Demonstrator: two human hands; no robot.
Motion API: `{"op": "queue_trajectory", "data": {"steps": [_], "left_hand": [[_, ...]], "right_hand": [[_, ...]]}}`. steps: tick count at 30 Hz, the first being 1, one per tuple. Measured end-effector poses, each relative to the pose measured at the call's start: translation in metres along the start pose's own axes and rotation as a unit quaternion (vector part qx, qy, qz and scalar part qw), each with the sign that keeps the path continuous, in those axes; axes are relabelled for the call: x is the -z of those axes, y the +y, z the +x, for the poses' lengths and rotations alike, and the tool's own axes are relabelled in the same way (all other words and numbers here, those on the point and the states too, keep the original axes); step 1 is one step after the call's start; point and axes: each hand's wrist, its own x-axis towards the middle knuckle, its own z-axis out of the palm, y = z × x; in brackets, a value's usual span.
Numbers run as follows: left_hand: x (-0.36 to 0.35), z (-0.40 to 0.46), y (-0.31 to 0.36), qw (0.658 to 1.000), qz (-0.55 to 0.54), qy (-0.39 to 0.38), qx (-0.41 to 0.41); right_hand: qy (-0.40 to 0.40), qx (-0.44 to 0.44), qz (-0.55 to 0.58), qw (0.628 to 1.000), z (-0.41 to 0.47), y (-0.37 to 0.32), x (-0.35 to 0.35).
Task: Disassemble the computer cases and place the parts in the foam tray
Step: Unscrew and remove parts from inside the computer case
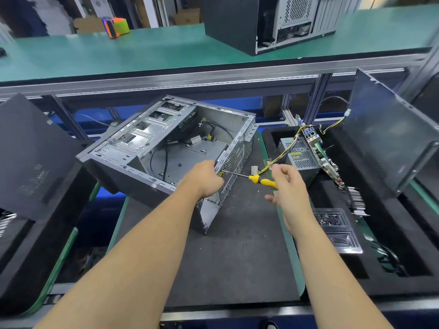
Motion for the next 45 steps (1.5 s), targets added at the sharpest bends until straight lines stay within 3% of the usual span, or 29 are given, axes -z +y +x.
{"op": "queue_trajectory", "data": {"steps": [3, 6, 10, 18, 22, 25, 31, 39, 42, 45], "left_hand": [[0.0005, -0.0007, 0.0004, 1.0, -0.007, -0.001, 0.001], [0.0004, -0.001, 0.0006, 1.0, -0.014, 0.0, 0.004], [-0.0001, -0.0003, 0.0004, 1.0, -0.011, 0.003, 0.0], [-0.0006, 0.0001, 0.0002, 1.0, -0.012, 0.006, 0.0], [-0.0009, -0.0004, 0.0, 1.0, -0.016, 0.005, 0.003], [-0.0011, -0.0004, -0.0007, 1.0, -0.023, 0.003, 0.005], [-0.0018, 0.0014, -0.0015, 1.0, -0.028, 0.003, 0.01], [-0.0033, 0.003, -0.0035, 0.999, -0.033, 0.001, 0.012], [-0.0037, 0.0035, -0.0038, 0.999, -0.034, 0.001, 0.01], [-0.0038, 0.0037, -0.0042, 0.999, -0.033, 0.001, 0.009]], "right_hand": [[0.017, -0.042, -0.068, 0.997, 0.0022, 0.0043, 0.0001], [0.03, 0.048, -0.128, 0.99, 0.0014, 0.0091, 0.0017], [0.031, 0.128, -0.116, 0.984, -0.0035, 0.0061, 0.0015], [-0.015, 0.088, -0.008, 0.996, -0.0054, 0.0036, 0.002], [0.005, -0.006, -0.09, 0.996, -0.0009, 0.0027, 0.0029], [0.016, 0.028, -0.157, 0.987, -0.0011, 0.0038, 0.0041], [0.01, 0.119, -0.133, 0.984, -0.0044, 0.0031, 0.0051], [-0.01, 0.086, -0.027, 0.996, -0.0052, 0.0014, 0.0015], [-0.004, 0.014, -0.106, 0.994, 0.0006, 0.0035, 0.0027], [0.004, 0.036, -0.163, 0.986, 0.0023, 0.0064, 0.004]]}}
